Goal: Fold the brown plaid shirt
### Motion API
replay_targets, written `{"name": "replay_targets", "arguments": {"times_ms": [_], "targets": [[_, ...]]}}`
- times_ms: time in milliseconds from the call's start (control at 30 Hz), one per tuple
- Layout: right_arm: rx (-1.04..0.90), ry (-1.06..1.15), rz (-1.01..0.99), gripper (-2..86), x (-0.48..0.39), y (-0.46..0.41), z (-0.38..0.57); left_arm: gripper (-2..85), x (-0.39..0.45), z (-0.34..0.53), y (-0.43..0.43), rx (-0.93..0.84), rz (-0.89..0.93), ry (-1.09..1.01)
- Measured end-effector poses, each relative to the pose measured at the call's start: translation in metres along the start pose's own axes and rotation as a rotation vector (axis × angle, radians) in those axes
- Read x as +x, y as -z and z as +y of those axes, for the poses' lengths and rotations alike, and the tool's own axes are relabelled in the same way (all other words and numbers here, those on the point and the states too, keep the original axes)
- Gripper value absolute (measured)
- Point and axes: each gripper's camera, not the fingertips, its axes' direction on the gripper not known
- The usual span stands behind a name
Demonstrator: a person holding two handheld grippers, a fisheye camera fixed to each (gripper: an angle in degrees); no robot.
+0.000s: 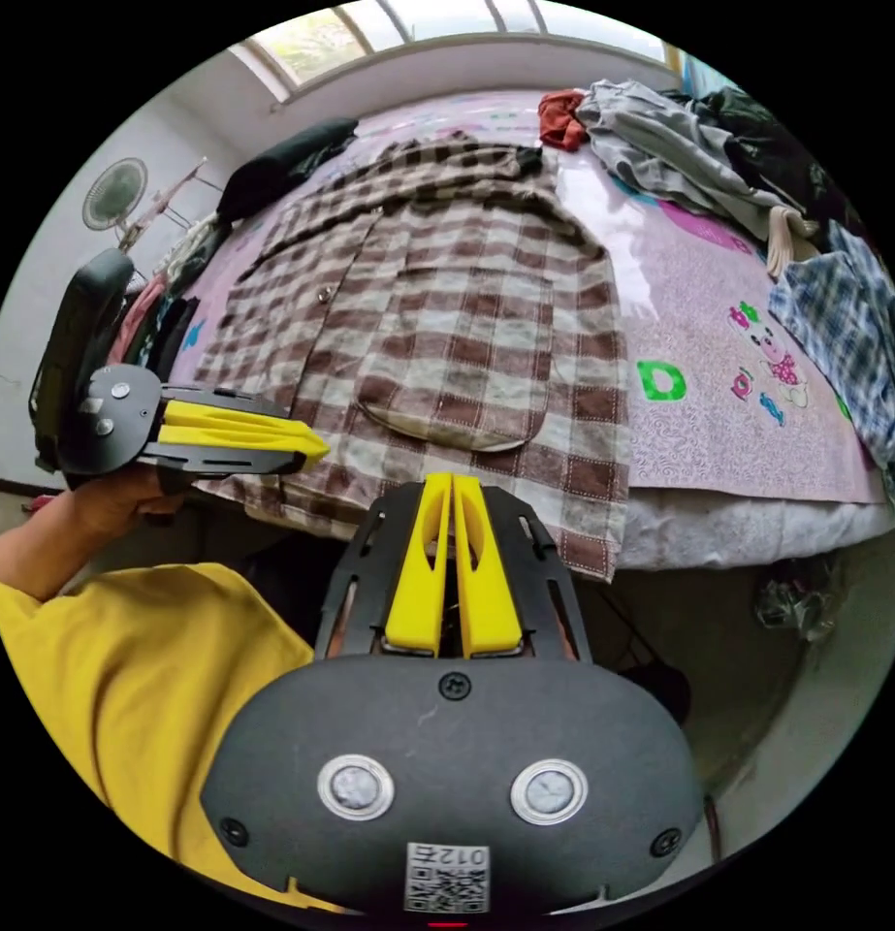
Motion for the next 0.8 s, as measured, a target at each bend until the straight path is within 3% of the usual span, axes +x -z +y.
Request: {"name": "replay_targets", "arguments": {"times_ms": [133,300,467,633,800], "targets": [[-0.061,0.065,0.049,-0.1,0.0,-0.006,0.019,0.4,0.025,0.002,-0.002,-0.008,-0.07,-0.036],[-0.064,0.021,0.03,-0.1,0.015,0.003,0.033,0.4,0.03,0.002,0.005,-0.023,-0.012,-0.039],[0.052,0.094,-0.062,0.0,0.005,0.017,0.024,0.4,0.033,-0.007,0.032,0.145,0.014,-0.016],[-0.081,0.087,-0.078,0.0,0.009,-0.013,0.018,0.3,0.037,-0.033,-0.01,-0.046,0.018,-0.066],[-0.092,0.093,-0.08,0.0,0.027,-0.007,0.035,0.3,0.041,-0.025,-0.018,-0.005,0.014,-0.057]]}}
